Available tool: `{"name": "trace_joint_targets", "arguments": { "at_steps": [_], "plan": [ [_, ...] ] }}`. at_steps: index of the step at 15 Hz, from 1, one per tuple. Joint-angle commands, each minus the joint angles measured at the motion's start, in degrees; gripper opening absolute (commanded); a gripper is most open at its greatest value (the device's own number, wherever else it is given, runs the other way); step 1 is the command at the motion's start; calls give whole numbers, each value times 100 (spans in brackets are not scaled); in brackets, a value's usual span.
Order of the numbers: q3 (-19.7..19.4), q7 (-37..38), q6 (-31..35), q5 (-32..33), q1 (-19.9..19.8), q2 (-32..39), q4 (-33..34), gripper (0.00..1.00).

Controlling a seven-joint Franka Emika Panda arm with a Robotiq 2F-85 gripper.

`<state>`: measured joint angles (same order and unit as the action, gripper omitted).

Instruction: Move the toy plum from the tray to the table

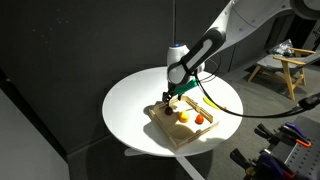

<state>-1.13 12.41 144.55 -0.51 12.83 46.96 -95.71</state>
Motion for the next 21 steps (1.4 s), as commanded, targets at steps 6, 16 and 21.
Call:
{"name": "trace_joint_targets", "arguments": {
  "at_steps": [6,16,21],
  "plan": [
    [-88,449,-478,97,146,424,645,100],
    [-128,797,-497,86,346,622,906,100],
    [-150,839,-515,81,343,727,1015,100]
  ]
}}
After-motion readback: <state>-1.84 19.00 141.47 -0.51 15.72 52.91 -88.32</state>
